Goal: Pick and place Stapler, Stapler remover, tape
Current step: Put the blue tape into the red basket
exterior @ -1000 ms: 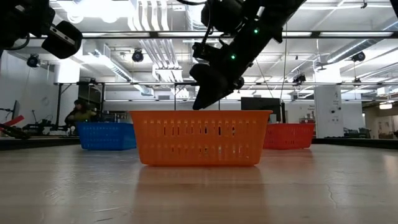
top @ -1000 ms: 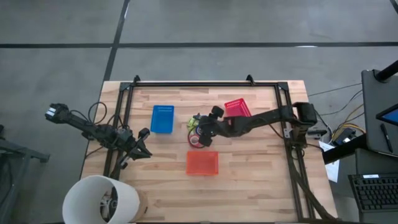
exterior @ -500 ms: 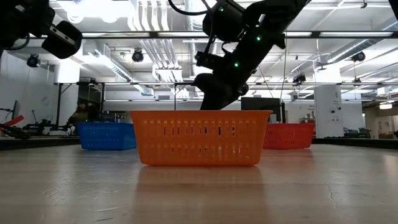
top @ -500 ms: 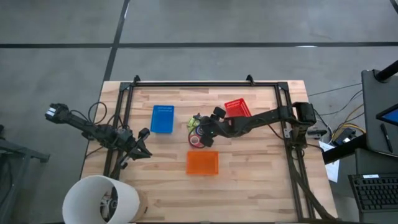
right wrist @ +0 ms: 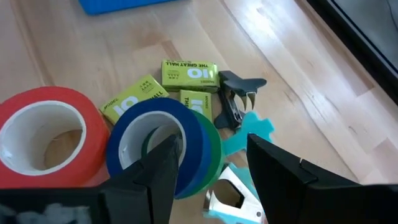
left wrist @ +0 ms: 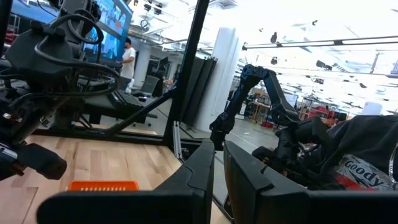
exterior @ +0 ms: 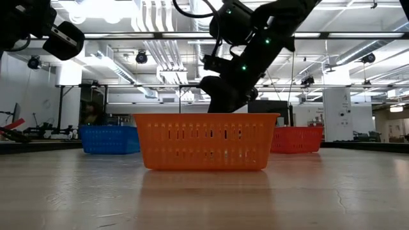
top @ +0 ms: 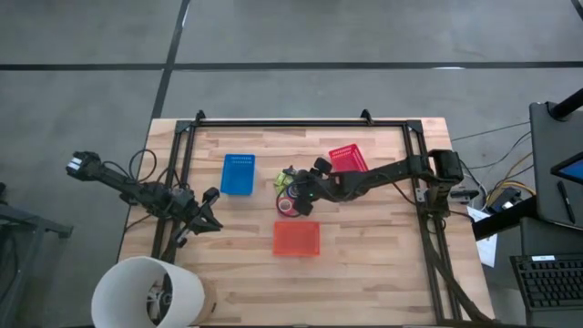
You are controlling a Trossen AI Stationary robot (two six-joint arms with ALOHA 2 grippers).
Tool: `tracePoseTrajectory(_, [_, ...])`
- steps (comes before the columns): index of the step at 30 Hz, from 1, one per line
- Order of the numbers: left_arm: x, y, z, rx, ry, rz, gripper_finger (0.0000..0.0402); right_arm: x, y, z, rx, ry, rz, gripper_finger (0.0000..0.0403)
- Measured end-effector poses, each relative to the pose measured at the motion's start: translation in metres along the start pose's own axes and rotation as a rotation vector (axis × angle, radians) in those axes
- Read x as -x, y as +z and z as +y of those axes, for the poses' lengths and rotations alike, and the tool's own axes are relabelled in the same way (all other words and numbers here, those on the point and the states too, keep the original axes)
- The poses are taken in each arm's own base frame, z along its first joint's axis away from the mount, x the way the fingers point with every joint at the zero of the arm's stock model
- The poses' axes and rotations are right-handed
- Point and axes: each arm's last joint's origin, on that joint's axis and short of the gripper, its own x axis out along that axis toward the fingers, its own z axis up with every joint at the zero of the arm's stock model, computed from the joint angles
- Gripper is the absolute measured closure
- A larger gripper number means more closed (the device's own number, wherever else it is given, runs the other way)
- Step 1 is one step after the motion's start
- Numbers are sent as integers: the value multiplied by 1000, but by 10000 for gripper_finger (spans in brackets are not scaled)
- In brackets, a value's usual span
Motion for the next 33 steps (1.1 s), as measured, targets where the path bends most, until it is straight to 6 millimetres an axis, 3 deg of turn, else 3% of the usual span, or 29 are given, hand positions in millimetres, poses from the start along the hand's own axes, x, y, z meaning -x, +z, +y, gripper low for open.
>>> tracePoseTrajectory(14, [0,0,0,0,0,0,362,-5,-12,2,-36,19,-58,224])
tracePoseTrajectory(25, [0,0,0,0,0,0,362,-6,-14,0,-39,11,-42,258])
tracePoseTrajectory(33, [0,0,0,0,0,0,362,-20,-22,3,-42,-2,-6,294])
